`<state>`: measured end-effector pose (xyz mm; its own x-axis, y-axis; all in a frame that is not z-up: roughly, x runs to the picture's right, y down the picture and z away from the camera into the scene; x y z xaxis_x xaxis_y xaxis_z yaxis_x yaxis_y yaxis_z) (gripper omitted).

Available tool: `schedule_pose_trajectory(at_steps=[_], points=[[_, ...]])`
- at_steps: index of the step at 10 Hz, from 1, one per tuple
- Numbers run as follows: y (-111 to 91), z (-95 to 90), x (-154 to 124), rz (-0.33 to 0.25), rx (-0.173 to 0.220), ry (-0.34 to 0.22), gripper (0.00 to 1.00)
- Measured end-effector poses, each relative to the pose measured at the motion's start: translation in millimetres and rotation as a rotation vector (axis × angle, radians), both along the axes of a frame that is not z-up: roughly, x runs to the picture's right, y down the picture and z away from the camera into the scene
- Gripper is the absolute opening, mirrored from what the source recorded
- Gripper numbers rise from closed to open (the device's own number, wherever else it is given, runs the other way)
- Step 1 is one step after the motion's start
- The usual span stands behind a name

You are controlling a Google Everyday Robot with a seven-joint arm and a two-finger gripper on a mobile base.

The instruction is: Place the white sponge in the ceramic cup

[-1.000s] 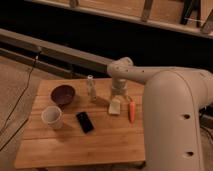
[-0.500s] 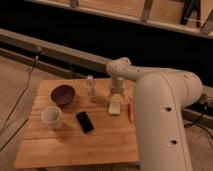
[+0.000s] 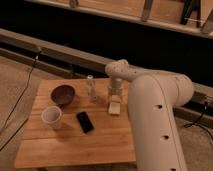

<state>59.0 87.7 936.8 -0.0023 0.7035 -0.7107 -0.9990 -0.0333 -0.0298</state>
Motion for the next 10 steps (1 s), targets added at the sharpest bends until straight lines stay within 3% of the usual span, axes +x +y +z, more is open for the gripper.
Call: schedule_pose_trajectory(at_steps=[10], points=[[10.0,-8.5,1.5,-0.005,-0.011,0.018,0.65]])
